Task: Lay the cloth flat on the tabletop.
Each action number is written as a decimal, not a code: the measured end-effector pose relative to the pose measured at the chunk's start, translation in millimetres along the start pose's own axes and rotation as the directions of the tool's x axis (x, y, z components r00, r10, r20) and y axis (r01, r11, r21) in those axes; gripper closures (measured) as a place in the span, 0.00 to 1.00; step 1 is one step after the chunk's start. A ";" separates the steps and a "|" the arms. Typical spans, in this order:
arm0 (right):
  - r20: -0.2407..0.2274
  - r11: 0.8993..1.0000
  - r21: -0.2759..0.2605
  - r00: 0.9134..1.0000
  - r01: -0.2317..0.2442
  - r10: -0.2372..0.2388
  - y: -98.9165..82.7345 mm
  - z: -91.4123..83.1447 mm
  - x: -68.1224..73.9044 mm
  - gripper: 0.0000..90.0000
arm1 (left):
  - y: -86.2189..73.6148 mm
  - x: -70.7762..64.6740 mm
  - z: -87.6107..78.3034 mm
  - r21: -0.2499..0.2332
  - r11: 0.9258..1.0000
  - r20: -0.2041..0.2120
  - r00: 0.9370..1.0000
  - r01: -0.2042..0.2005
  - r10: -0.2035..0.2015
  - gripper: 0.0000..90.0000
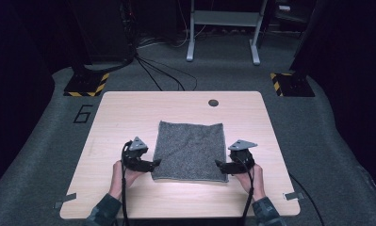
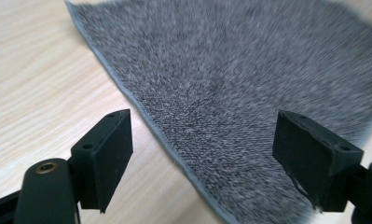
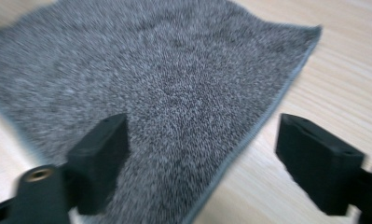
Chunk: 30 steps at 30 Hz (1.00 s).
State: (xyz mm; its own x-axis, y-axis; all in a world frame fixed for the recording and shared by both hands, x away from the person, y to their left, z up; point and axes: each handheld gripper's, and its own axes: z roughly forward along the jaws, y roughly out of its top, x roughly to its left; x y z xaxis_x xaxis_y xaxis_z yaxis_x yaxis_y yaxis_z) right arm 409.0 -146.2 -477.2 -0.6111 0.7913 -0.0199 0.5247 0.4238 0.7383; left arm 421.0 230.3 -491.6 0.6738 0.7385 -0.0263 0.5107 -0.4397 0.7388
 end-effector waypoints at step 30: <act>0.066 0.993 0.104 0.997 -0.049 0.042 -22.0 38.1 -19.9 0.12 | -20.6 -17.1 17.4 0.100 0.994 -0.086 0.996 -0.031 0.039 0.20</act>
State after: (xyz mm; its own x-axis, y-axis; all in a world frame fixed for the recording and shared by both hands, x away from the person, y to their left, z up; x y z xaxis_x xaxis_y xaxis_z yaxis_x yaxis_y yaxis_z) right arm 432.2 -154.5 -518.7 -0.5479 0.8359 -0.0336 0.6125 0.4282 0.6644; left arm 408.3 217.9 -518.1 0.6450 0.7618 0.0607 0.5407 -0.5111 0.6681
